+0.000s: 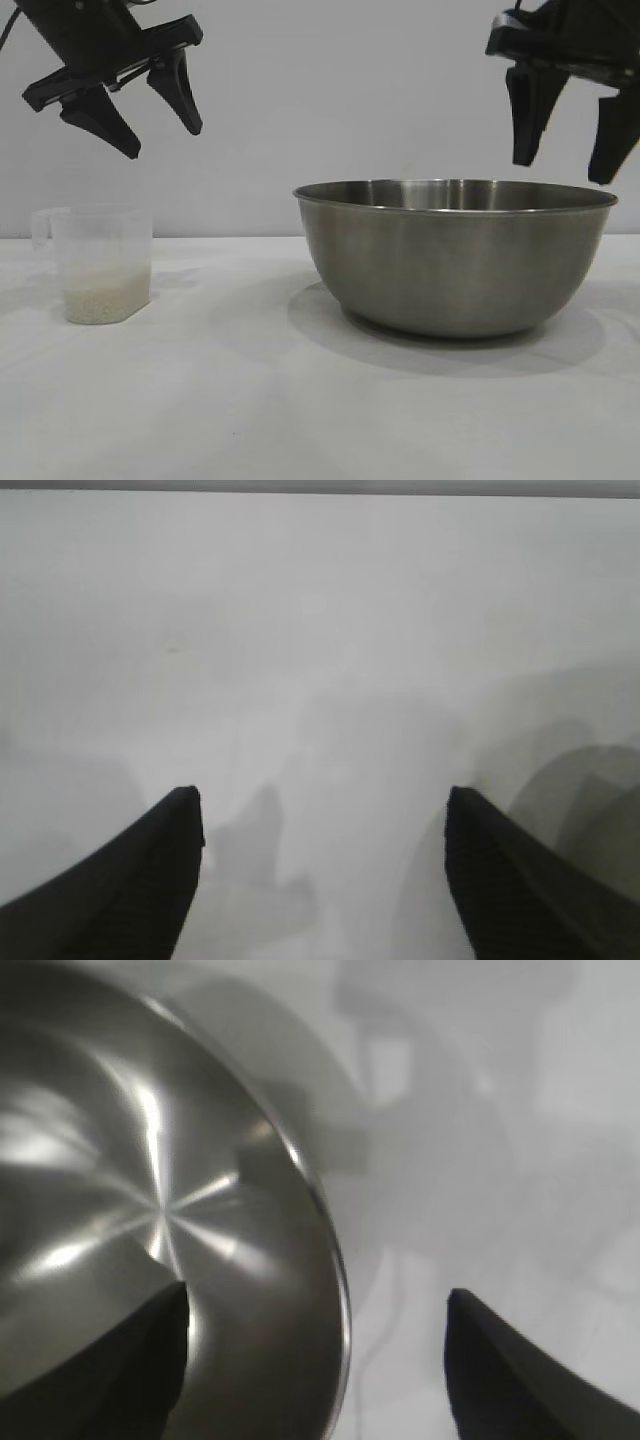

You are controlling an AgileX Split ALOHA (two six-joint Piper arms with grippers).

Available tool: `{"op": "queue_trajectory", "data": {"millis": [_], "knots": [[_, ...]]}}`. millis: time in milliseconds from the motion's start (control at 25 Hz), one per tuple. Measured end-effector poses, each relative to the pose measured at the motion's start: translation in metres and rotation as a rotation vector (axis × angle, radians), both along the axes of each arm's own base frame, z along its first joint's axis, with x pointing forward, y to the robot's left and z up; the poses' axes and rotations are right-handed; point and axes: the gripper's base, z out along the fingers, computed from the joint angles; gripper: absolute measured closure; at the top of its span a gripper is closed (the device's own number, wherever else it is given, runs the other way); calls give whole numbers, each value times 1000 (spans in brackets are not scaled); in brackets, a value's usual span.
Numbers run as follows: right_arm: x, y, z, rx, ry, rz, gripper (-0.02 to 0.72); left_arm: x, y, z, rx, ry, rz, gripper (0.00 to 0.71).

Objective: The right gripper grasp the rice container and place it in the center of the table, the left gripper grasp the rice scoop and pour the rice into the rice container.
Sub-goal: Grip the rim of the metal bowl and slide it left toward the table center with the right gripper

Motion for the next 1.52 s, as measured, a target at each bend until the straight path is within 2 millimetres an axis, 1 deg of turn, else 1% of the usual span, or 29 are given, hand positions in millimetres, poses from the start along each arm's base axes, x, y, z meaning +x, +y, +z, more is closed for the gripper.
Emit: {"op": "queue_trajectory", "data": {"millis": [120, 240, 360, 480, 520, 640, 720, 800, 1080, 1200, 1320, 1440, 1520], "knots": [[1, 0, -10, -2, 25, 1, 218, 0, 0, 0, 0, 0, 0, 260], [4, 1, -28, -9, 65, 1, 218, 0, 0, 0, 0, 0, 0, 260], [7, 2, -44, -9, 99, -3, 353, 0, 0, 0, 0, 0, 0, 260], [8, 4, -55, 7, 128, -12, 523, 0, 0, 0, 0, 0, 0, 260], [8, 4, -58, 8, 134, -12, 583, 0, 0, 0, 0, 0, 0, 260], [9, 5, -61, 20, 144, -16, 703, 0, 0, 0, 0, 0, 0, 260], [8, 7, -61, 22, 144, -11, 703, 0, 0, 0, 0, 0, 0, 260], [7, 15, -61, 23, 141, 6, 703, 0, 0, 0, 0, 0, 0, 260], [-5, 57, -61, 25, 140, 108, 703, 0, 0, 0, 0, 0, 0, 260], [-8, 66, -62, 27, 140, 128, 703, 0, 0, 0, 0, 0, 0, 260], [-8, 68, -62, 34, 129, 125, 703, 0, 0, 0, 0, 0, 0, 260], [-6, 68, -62, 34, 112, 121, 559, 0, 0, 0, 0, 0, 0, 260], [-5, 67, -63, 20, 91, 124, 425, 0, 0, 0, 0, 0, 0, 260]]}}
